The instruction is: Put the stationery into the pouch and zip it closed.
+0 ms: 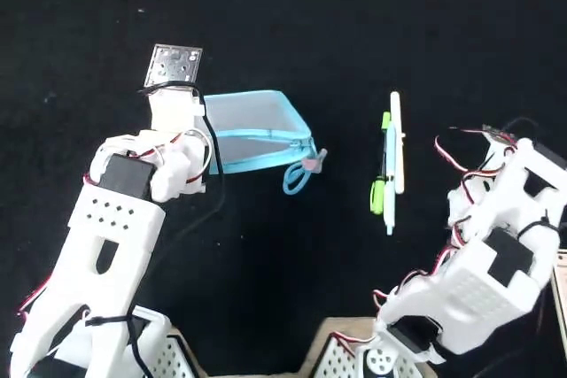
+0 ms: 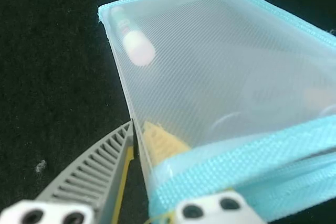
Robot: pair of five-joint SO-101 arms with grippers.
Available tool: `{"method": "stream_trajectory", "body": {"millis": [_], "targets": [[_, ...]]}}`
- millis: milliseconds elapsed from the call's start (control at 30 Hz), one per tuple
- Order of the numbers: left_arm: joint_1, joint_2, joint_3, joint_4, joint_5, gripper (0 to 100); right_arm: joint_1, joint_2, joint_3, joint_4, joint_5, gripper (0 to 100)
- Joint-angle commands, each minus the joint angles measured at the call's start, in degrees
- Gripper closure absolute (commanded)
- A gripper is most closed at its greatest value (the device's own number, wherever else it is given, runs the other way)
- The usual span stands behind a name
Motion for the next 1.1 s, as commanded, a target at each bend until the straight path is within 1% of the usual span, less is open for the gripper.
{"method": "stream_trajectory", "body": {"millis": [0,100,233,400,467,567,633,700,833,1000,1067], "targets": [[0.92,0.44,1.63,-0.26,0.53,97,-0.18,-0.22,-2.86,1.58,-0.53,83.2],[0.92,0.44,1.63,-0.26,0.53,97,1.05,-0.13,-2.77,1.41,-0.26,83.5],[0.92,0.44,1.63,-0.26,0.53,97,2.64,-0.31,-1.36,-1.76,-0.18,83.3],[0.92,0.44,1.63,-0.26,0.53,97,1.23,-0.31,2.68,-6.07,1.67,83.7],[0.92,0.44,1.63,-0.26,0.53,97,0.79,-0.31,2.95,-6.33,1.76,87.2],[0.92,0.44,1.63,-0.26,0.53,97,0.7,-0.4,2.51,-6.59,1.85,99.3],[0.92,0.44,1.63,-0.26,0.44,97,0.79,-1.27,1.54,-6.24,1.85,98.2],[0.92,0.44,1.63,-0.35,0.44,97,1.14,-4.0,0.66,-5.63,1.85,98.7],[0.92,0.44,1.54,-0.35,0.44,97,0.18,-13.58,0.04,0.18,1.93,98.8],[0.92,0.44,1.54,-0.35,0.44,97,-4.31,-27.82,0.04,5.27,1.23,98.8],[0.92,0.44,1.54,-0.35,0.44,97,-6.51,-32.75,0.04,6.15,-1.85,98.8]]}}
